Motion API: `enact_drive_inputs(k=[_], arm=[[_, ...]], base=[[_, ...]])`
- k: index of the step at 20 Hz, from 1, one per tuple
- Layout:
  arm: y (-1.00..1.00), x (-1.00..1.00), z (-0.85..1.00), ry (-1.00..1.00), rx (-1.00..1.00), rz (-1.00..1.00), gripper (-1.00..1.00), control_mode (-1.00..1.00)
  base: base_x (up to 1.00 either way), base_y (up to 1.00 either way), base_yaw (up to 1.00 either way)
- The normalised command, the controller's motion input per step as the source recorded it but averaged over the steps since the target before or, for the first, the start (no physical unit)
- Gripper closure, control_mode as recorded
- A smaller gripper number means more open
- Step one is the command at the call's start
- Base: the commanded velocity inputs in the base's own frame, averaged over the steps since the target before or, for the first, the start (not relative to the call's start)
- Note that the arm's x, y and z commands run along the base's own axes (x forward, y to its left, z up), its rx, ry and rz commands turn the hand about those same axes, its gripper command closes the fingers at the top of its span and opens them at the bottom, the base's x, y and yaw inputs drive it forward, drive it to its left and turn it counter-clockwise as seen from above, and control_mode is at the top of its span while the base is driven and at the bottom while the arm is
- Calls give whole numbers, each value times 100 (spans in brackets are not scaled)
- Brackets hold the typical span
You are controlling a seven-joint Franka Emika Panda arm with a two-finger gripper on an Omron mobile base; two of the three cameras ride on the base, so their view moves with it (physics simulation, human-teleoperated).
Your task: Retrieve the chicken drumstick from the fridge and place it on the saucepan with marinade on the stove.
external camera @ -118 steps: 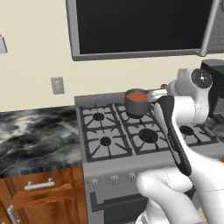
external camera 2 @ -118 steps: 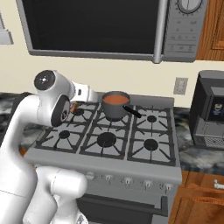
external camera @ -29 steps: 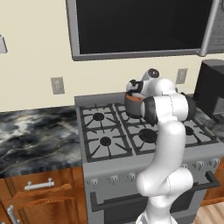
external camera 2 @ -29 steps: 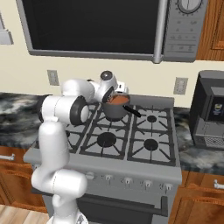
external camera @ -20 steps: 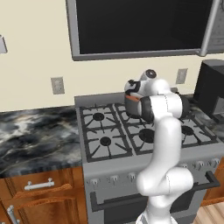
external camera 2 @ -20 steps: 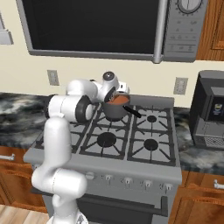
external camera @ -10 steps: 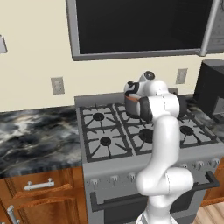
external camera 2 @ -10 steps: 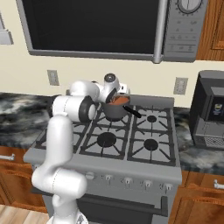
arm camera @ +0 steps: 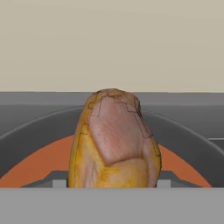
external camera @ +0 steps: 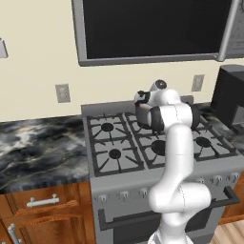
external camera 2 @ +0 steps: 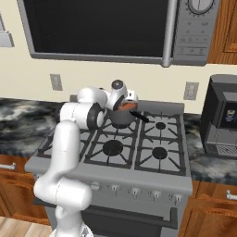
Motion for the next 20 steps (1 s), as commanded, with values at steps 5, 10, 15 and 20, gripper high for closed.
enact_drive_inputs(k=[5, 10, 15, 20], arm=[[0, 12, -4, 0, 0, 0, -100, -100], [0, 0, 0, 0, 0, 0, -100, -100], [0, 0, 0, 0, 0, 0, -100, -100], [0, 0, 0, 0, 0, 0, -100, -100]], base=[[0, 0, 0], [0, 0, 0], [0, 0, 0], [0, 0, 0]])
